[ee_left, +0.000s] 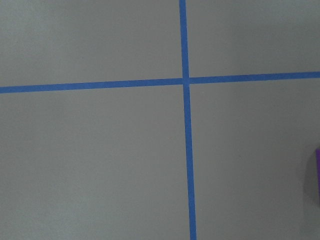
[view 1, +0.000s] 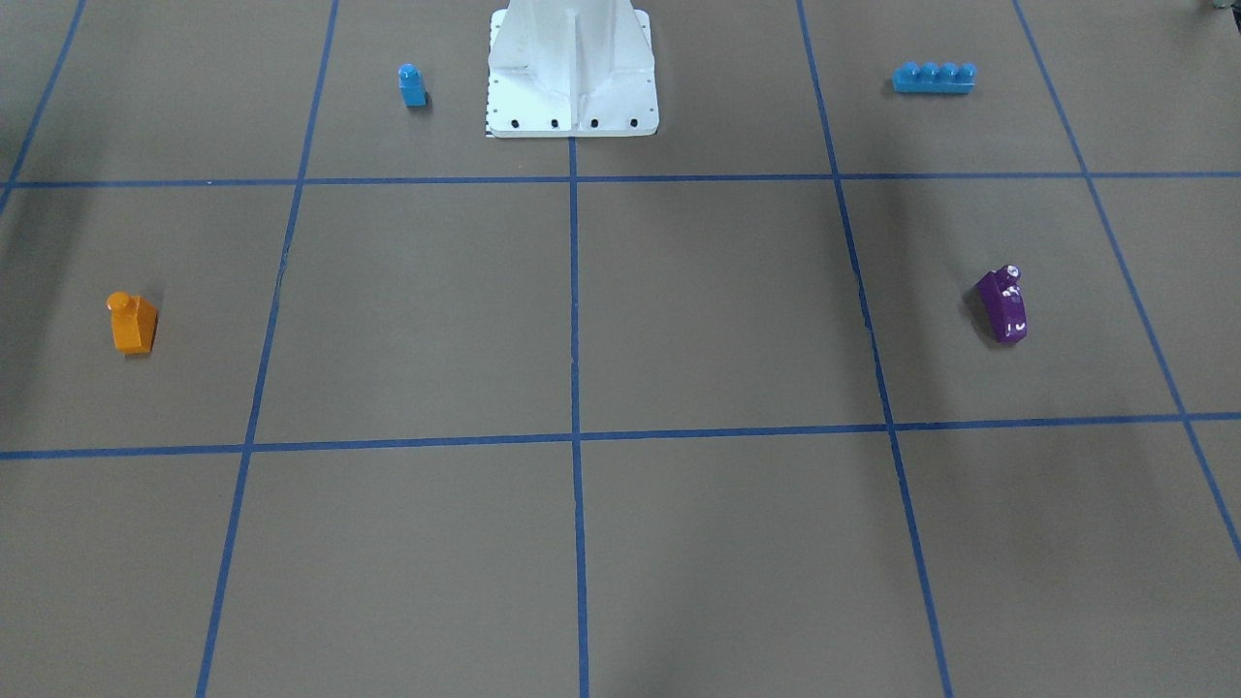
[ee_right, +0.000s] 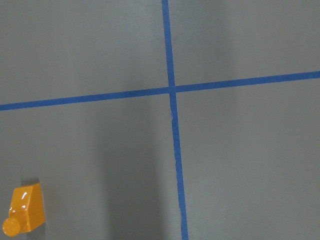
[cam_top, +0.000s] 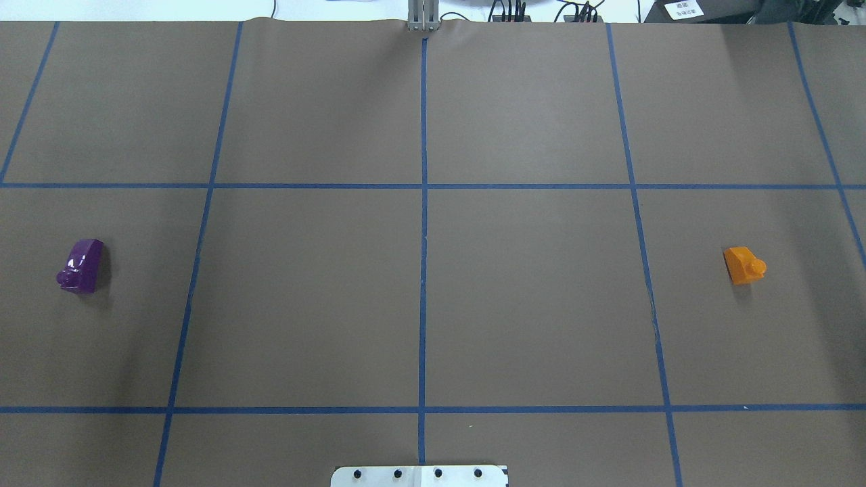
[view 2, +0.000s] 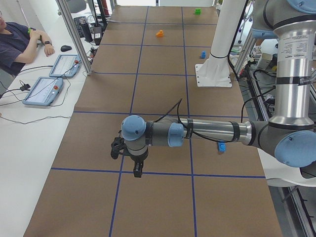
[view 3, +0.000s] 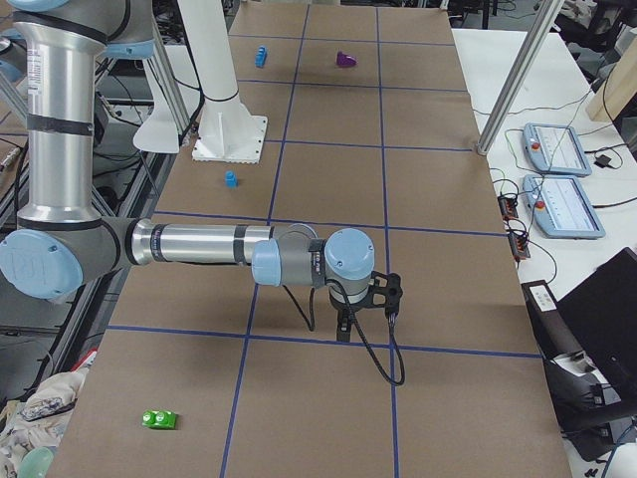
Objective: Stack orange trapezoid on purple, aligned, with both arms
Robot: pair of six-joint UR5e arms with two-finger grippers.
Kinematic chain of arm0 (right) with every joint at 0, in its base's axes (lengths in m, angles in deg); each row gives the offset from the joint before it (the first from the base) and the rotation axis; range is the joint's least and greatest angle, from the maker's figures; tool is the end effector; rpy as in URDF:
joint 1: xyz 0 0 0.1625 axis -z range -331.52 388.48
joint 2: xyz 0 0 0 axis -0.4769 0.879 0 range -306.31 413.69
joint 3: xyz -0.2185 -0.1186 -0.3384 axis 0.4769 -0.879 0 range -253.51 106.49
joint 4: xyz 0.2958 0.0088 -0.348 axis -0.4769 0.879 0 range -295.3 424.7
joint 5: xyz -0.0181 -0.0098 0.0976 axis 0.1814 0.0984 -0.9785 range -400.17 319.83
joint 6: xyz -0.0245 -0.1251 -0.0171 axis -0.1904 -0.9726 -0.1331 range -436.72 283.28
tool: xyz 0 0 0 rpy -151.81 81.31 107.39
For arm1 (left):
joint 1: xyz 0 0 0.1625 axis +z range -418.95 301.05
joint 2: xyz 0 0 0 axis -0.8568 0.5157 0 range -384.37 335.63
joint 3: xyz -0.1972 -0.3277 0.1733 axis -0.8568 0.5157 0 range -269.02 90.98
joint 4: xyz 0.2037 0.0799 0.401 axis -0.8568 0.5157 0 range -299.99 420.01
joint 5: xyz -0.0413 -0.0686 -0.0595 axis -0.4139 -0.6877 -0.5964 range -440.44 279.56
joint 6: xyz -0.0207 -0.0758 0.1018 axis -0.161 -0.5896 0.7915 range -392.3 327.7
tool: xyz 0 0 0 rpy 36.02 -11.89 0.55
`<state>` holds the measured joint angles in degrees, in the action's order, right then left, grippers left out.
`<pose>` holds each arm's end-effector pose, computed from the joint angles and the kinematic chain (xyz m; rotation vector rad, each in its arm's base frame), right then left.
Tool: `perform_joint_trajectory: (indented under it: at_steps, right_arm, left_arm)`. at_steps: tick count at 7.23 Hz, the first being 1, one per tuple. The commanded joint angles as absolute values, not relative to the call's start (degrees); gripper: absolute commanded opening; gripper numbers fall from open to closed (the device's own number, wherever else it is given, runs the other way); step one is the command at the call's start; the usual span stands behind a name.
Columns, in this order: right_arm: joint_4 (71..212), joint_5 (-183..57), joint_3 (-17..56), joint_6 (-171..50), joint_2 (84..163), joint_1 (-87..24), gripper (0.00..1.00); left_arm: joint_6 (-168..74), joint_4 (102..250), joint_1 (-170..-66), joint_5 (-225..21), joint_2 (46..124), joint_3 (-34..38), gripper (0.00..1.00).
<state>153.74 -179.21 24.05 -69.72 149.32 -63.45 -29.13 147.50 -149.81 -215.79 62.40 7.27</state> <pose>0.0531 -0.4979 0.6448 0.0096 -0.8575 0.1245 -0.0495 -0.5126 0.6478 0.0371 0.7908 0.0421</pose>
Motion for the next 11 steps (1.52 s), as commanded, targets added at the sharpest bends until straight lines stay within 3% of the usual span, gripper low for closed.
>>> perform_joint_trajectory:
  at_steps: [1,5,8,11]
  right_arm:
    - [153.6,-179.2,24.4,-69.8,149.2,-63.5,1.0]
    - [153.6,-179.3,24.9,-69.7,149.2,-63.5,1.0]
    - [153.7,-179.0,24.4,-69.9,148.4,-63.2,1.0]
    - [153.6,-179.3,24.5,-69.7,147.6,-62.8,1.0]
  left_arm:
    - [-29.1,147.5,-149.8,-215.7,62.4,7.3,1.0]
    - [-29.3,147.6,-145.4,-215.2,69.6,7.9,1.0]
    - [-33.5,152.1,-140.1,-216.4,70.5,10.1,1.0]
    - [-62.0,164.3,-129.0,-216.2,69.4,10.3,1.0]
